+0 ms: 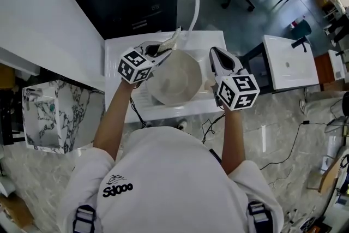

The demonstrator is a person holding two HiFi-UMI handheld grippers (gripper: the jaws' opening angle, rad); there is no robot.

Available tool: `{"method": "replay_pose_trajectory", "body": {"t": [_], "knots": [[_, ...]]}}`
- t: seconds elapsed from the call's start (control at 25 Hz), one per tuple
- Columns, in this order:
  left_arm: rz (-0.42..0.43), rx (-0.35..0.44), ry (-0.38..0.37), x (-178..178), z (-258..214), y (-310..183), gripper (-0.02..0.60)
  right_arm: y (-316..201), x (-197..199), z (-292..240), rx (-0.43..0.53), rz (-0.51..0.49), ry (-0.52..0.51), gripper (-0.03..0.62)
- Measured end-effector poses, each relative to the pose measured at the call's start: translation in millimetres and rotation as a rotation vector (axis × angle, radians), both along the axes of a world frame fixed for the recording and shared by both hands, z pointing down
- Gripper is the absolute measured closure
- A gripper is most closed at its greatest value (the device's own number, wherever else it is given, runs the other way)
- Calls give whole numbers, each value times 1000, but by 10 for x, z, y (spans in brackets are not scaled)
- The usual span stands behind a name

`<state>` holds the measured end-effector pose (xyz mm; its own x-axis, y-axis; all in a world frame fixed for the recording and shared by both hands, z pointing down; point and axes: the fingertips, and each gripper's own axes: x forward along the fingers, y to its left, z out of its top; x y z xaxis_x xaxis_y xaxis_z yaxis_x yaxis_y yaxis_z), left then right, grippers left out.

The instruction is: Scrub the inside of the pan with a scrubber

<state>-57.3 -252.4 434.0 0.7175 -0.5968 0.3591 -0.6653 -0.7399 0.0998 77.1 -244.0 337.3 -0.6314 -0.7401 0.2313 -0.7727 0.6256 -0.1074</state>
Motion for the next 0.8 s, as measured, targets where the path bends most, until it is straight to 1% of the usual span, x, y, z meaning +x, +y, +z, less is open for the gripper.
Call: {"method": "replay_pose_trajectory", "body": {"t": [0.08,0.28,0.36,0.44,0.48,0.6,0.8], "knots": [[-60,64,-1,-76,-205,-21,512,-12,-2,-62,27,6,29,585],[-169,229,-57,-241,-662,-17,511,-20,-4,-236,114,27,118,585],[-199,274,-39,-292,-842,5,511,-19,1,-294,152,36,163,584],[-215,308,-13,-326,-1019,47,511,-6,-1,-369,177,41,181,585],[-220,326,-11,-339,-1096,76,511,7,-1,-415,187,43,177,583],[-230,379,-25,-372,-1295,187,511,64,14,-572,227,60,169,583],[-245,471,-55,-389,-1582,332,511,168,26,-773,300,69,189,585]]}}
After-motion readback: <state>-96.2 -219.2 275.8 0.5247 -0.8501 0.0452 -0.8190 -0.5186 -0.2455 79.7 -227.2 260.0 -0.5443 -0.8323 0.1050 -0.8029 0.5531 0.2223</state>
